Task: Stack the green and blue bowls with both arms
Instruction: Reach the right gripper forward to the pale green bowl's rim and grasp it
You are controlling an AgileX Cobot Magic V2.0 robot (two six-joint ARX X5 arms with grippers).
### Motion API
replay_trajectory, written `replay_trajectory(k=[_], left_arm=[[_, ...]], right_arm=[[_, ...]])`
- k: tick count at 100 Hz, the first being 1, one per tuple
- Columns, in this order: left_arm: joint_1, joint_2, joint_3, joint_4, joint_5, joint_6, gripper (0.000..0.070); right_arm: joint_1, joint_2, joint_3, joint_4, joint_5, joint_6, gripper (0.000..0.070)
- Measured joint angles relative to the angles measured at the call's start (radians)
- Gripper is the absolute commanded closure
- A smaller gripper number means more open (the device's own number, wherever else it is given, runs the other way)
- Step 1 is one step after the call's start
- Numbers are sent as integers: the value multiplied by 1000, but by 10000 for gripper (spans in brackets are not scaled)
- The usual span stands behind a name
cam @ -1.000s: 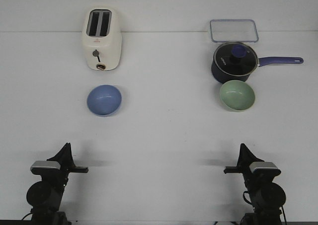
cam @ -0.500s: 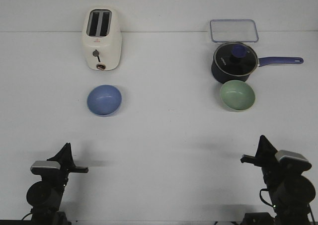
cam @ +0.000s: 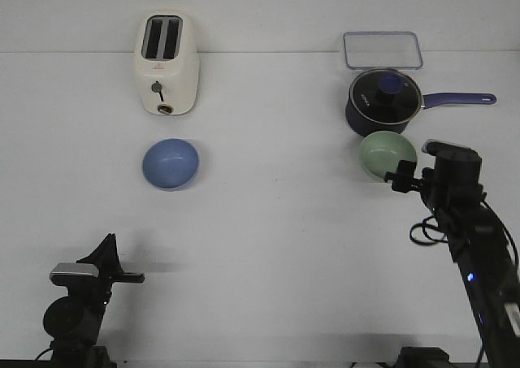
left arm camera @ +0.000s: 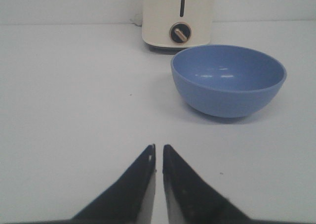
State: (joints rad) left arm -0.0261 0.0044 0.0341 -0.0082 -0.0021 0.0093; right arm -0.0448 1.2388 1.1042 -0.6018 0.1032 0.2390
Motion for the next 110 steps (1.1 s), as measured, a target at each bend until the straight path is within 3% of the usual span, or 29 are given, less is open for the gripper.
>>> replay_trajectory(k=[23,44,56,67,76,110], left_arm=[[0,0,0,0,0,0,686],[0,0,0,0,0,0,686],[0,0,0,0,0,0,686],[0,0,0,0,0,0,686],[0,0,0,0,0,0,686],[0,0,0,0,0,0,686]], right_arm=[[-63,349,177,0,-49,-1,297],[-93,520,264,22,-101,-4,313],[-94,557,269,40,-104,-4,436],[-94,584,269,47,-107,-4,468],[-94,602,269,47,-107,-3,696],[-98,565,274,30,-145,-2,700]])
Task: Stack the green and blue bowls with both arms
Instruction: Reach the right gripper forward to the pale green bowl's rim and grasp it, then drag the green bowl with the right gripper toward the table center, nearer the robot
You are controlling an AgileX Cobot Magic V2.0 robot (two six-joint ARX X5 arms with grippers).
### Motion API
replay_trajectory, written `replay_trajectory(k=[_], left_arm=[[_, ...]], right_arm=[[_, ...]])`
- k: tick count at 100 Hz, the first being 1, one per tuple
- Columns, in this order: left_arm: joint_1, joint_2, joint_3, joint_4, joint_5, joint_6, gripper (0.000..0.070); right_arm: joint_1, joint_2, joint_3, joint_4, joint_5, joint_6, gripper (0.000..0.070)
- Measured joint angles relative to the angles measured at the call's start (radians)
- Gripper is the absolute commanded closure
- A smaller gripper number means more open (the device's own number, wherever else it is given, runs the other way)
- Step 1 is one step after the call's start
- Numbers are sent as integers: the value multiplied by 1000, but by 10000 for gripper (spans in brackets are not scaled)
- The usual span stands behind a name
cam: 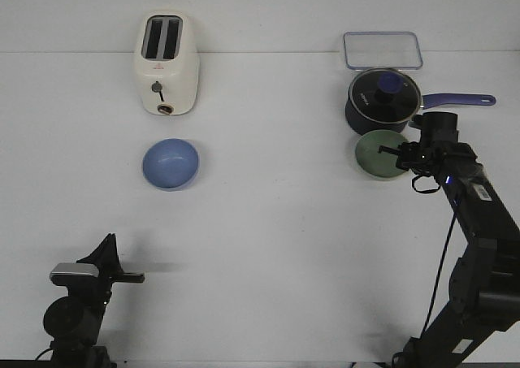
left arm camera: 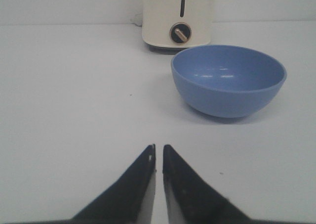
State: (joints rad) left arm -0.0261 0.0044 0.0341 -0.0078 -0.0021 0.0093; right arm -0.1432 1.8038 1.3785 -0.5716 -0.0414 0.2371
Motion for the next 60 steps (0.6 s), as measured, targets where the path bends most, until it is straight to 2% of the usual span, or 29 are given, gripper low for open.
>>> replay_trajectory(k=[15,31,46,60], left_arm=[[0,0,0,0,0,0,686],[0,0,0,0,0,0,686],[0,0,0,0,0,0,686],[0,0,0,0,0,0,686]], right_arm=[[-1,-103,0,-84,-79,0,700],[37,-307,-15,-168,-124,0,700],[152,-488,-136,-194,-165,2,700],[315,-631,-290,-167,-166,29,700]])
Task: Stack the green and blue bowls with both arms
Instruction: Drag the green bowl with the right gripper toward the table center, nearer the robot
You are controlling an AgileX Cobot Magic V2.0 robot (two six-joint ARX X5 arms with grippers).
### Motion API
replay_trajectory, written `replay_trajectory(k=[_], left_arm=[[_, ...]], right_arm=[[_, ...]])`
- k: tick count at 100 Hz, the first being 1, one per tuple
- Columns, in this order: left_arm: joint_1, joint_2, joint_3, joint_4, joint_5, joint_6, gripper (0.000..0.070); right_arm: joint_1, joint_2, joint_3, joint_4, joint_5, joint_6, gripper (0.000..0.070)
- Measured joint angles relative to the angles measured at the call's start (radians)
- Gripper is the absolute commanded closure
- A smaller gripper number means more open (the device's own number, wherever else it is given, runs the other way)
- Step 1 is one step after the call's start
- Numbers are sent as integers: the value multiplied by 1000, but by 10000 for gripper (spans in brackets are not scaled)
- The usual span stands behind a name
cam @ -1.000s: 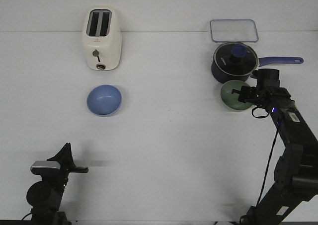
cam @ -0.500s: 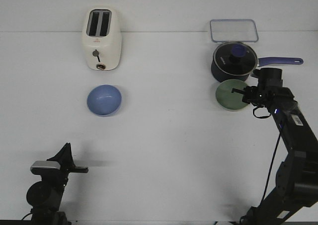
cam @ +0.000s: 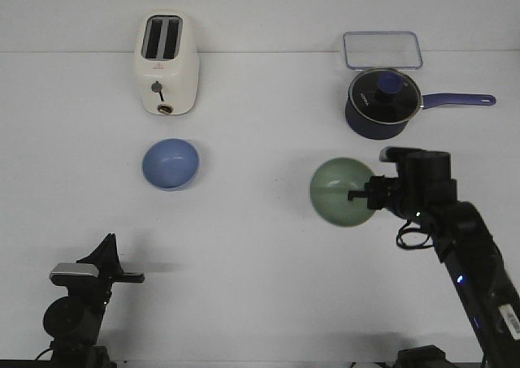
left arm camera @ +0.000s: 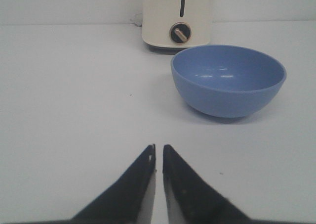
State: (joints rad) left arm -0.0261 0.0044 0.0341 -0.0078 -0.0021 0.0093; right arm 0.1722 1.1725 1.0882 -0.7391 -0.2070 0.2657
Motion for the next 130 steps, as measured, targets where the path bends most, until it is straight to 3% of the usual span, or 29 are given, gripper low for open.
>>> replay_trajectory(k=[18,35,59,82,87,97,101,130], left_arm=[[0,0,0,0,0,0,686],[0,0,0,0,0,0,686],[0,0,0,0,0,0,686],[0,0,0,0,0,0,686],[0,0,0,0,0,0,686],[0,0,0,0,0,0,686],[0,0,0,0,0,0,686],[0,0,0,0,0,0,686]], right_arm=[[229,-37,-175,146,6,87,700],[383,33,-275,246,76,163,700],[451,160,-275,363,105,198,700],[455,230,-275,394,128,216,700],[455,233,-275,394,128,219,654],[455,234,-275,395,129,222,400],[455,236,-275,398,128,222,335],[449,126,-275,409,159,178,329]])
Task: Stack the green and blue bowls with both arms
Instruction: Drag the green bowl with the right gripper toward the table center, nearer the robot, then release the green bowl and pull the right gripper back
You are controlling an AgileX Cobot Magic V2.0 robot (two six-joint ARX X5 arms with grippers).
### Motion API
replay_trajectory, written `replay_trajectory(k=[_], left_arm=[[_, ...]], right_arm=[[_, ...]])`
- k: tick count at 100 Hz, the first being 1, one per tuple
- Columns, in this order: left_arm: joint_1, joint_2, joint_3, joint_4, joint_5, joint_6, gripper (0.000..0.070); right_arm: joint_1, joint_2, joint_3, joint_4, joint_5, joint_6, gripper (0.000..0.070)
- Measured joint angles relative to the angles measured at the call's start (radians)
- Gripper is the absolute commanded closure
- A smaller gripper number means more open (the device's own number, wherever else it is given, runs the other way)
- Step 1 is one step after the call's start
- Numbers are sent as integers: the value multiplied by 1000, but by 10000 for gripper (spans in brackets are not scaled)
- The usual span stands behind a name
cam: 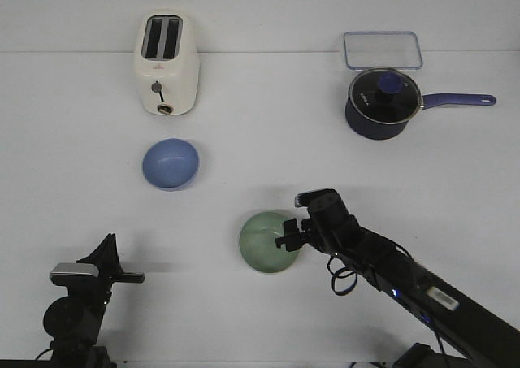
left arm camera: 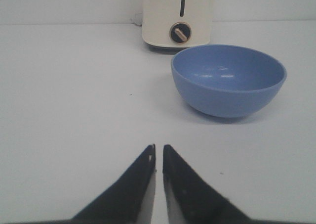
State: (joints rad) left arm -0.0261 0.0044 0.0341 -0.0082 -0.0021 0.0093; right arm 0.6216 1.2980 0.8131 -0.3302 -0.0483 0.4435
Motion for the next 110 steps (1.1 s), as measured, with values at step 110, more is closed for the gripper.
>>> replay_trajectory(k=[110], left_arm=[[0,22,45,-29,39,-425,688]], right_arm=[[203,-913,-281,-102,314,-204,331]])
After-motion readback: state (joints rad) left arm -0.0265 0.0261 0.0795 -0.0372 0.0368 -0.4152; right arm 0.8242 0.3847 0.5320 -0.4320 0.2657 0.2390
